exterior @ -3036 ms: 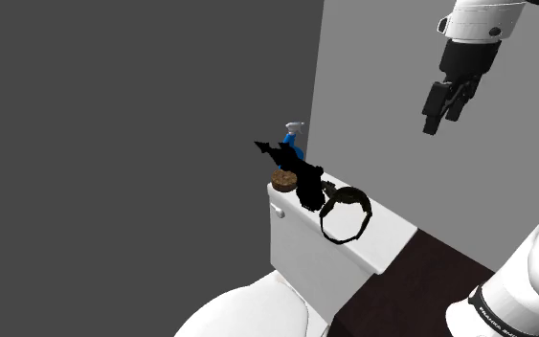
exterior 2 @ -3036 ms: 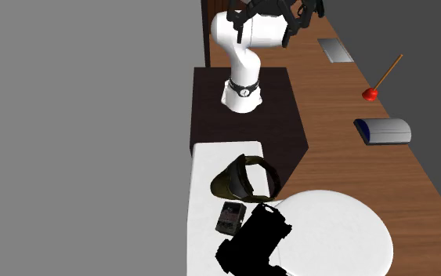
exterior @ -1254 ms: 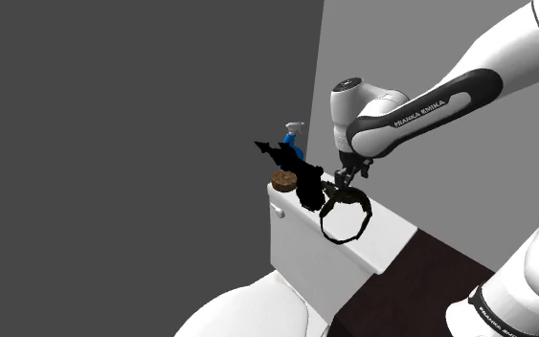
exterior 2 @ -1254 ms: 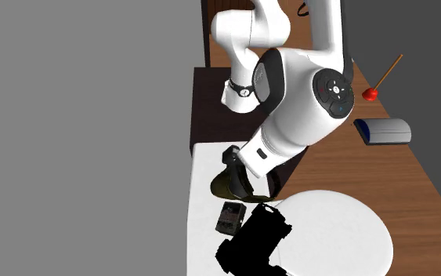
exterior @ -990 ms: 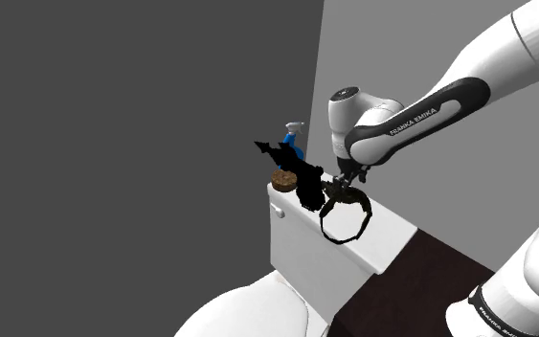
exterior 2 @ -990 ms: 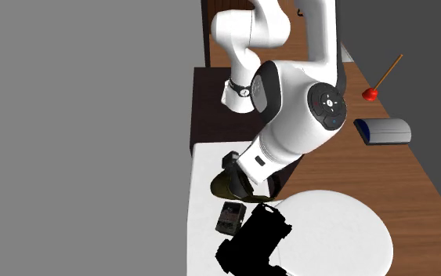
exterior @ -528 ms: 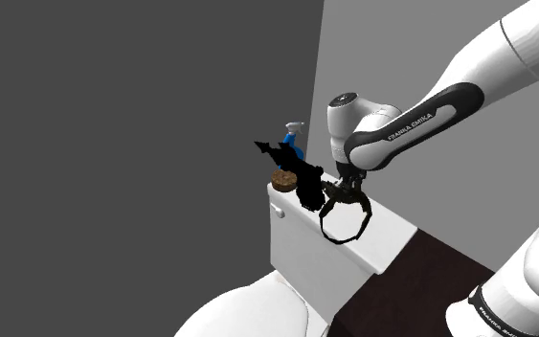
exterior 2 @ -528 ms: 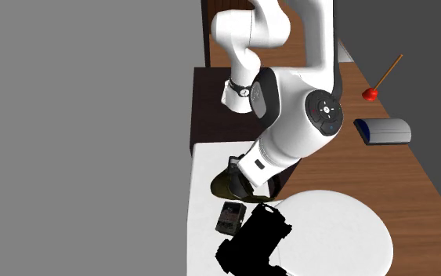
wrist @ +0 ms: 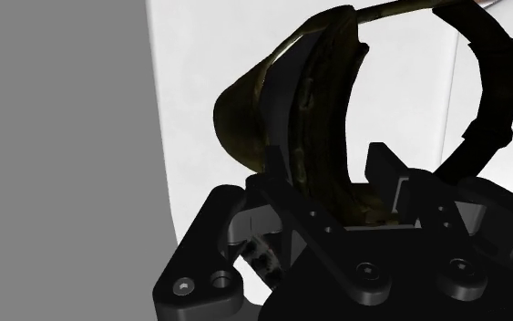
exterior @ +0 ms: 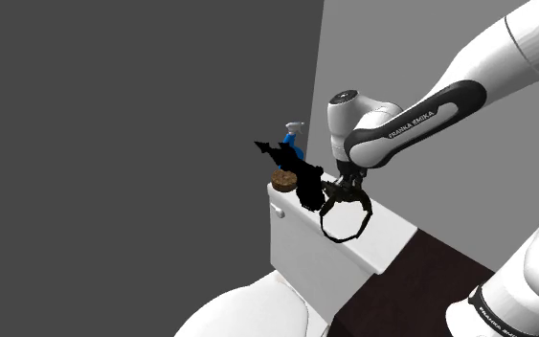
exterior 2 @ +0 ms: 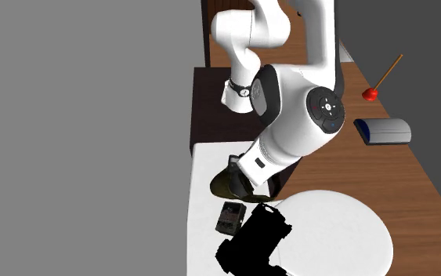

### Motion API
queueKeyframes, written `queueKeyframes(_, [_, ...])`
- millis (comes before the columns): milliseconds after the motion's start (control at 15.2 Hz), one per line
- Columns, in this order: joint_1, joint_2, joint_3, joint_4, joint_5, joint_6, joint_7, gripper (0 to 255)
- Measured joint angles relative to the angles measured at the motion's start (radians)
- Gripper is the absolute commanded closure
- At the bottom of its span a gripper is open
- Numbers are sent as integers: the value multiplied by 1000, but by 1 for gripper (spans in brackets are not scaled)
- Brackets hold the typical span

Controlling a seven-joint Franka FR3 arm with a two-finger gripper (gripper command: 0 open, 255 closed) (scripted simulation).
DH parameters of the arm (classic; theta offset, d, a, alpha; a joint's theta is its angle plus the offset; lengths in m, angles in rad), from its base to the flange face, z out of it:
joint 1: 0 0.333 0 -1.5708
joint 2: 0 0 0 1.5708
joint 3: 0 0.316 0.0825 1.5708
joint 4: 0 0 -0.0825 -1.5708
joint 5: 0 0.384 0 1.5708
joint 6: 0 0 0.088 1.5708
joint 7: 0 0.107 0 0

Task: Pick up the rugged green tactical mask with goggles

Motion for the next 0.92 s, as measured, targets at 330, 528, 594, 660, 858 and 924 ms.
queueKeyframes(330, [4,-48,1,18,22,-62,-25,255])
queueKeyframes(528, [5,-73,1,34,33,-100,-41,255])
queueKeyframes(594, [4,-81,-1,43,37,-117,-49,255])
queueKeyframes(660, [6,-92,0,46,41,-131,-52,255])
queueKeyframes(858, [8,-113,0,67,51,-170,-65,255])
queueKeyframes(924, [9,-118,1,71,53,-180,-68,255])
